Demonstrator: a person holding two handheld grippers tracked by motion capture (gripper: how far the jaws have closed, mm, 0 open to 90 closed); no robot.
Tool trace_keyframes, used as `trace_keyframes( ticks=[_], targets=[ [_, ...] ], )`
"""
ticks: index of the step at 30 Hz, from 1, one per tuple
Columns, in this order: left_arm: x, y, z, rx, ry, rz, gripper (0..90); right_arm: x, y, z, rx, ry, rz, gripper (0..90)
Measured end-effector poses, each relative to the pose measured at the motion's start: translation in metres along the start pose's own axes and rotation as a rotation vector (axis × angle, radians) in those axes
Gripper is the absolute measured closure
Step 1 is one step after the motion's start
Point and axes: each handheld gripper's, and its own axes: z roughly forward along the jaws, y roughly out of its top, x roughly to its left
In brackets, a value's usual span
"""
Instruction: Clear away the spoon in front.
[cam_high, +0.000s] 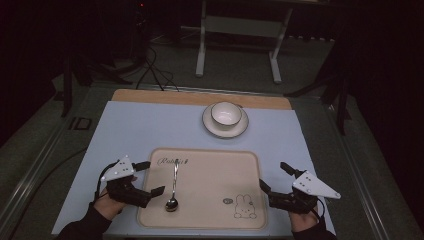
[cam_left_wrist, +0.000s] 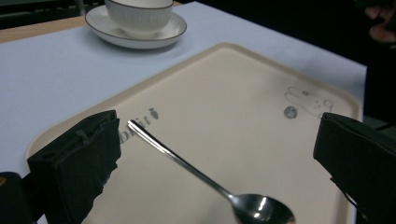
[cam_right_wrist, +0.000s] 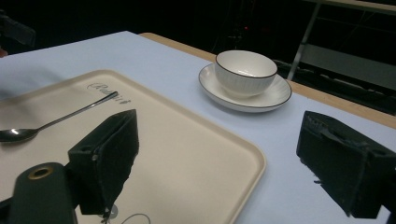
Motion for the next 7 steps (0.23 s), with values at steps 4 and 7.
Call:
trace_keyframes(
  ticks=[4,7],
  targets=[
    [0.0001,-0.0026,0.0019,0.007,0.009,0.012,1.1,0.0006,0.0001,0.0012,0.003,0.006,-0.005,12.9],
    [0.0007,-0.003,0.0011,-0.007,0.016,0.004,1.1,0.0004,0.0,0.0014,0.004,0.005,-0.003,12.9]
  ],
)
